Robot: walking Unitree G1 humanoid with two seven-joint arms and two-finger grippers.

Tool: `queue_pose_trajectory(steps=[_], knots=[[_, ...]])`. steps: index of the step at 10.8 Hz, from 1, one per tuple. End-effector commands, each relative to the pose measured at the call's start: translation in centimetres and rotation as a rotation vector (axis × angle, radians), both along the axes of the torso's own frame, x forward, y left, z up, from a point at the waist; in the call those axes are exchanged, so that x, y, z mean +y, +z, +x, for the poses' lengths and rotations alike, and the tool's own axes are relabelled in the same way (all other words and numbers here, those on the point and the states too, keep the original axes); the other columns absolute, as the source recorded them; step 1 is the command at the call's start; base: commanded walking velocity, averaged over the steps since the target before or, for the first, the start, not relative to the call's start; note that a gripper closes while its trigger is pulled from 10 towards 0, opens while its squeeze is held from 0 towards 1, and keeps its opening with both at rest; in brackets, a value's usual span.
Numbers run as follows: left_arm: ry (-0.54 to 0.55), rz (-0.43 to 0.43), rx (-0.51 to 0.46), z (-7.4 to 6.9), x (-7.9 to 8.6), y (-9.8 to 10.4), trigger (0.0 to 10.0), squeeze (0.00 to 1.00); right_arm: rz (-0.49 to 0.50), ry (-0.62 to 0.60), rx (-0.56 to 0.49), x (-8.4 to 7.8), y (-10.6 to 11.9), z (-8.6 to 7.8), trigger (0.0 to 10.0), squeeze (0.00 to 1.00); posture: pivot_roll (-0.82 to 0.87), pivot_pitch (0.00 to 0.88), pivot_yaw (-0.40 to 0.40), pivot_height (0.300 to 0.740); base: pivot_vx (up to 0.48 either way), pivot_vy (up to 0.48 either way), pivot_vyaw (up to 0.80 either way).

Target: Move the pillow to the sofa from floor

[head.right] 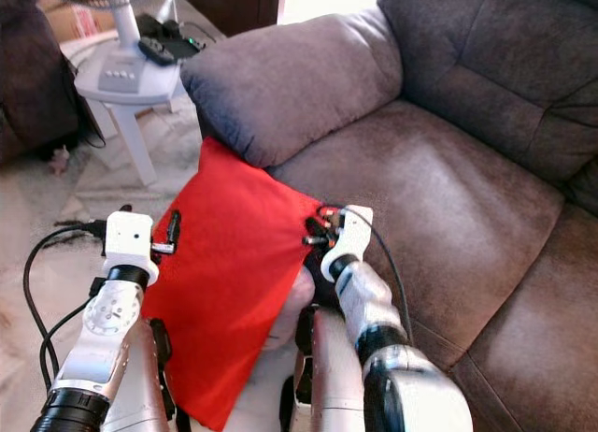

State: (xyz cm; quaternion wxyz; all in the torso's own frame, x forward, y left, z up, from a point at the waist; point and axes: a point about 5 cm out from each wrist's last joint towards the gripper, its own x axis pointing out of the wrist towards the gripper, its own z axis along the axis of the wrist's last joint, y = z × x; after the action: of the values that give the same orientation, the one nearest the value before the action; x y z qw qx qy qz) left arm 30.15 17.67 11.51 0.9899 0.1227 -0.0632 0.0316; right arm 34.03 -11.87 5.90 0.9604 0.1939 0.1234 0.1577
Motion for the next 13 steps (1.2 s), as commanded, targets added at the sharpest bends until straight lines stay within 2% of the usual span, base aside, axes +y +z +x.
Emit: queue_pose_trajectory(steps=[1,3,11,13], knots=[[-0.015,-0.005,-0.009,0.4,-0.4,0.1,10.0,0.00,-0.021,-0.026,-0.085,-0.8,1.1,0.3,10.0,0.00,0.11,0.063,-0.127,0.499,0.000,0.000,0.00],[-0.021,-0.006,-0.018,0.7,-0.5,0.3,10.0,0.00,-0.017,-0.052,-0.112,-1.3,1.5,0.3,10.0,0.00,0.11,0.056,-0.124,0.499,0.000,0.000,0.00],[-0.026,0.002,-0.036,0.8,-0.4,0.6,10.0,0.00,0.000,-0.054,-0.135,-0.4,2.1,0.2,10.0,0.00,0.11,0.083,-0.122,0.499,0.000,0.000,0.00],[-0.026,0.002,-0.037,0.9,-0.4,0.6,10.0,0.00,-0.033,-0.052,-0.140,-0.4,2.1,0.1,10.0,0.00,0.11,0.089,-0.123,0.526,0.000,0.000,0.00]])
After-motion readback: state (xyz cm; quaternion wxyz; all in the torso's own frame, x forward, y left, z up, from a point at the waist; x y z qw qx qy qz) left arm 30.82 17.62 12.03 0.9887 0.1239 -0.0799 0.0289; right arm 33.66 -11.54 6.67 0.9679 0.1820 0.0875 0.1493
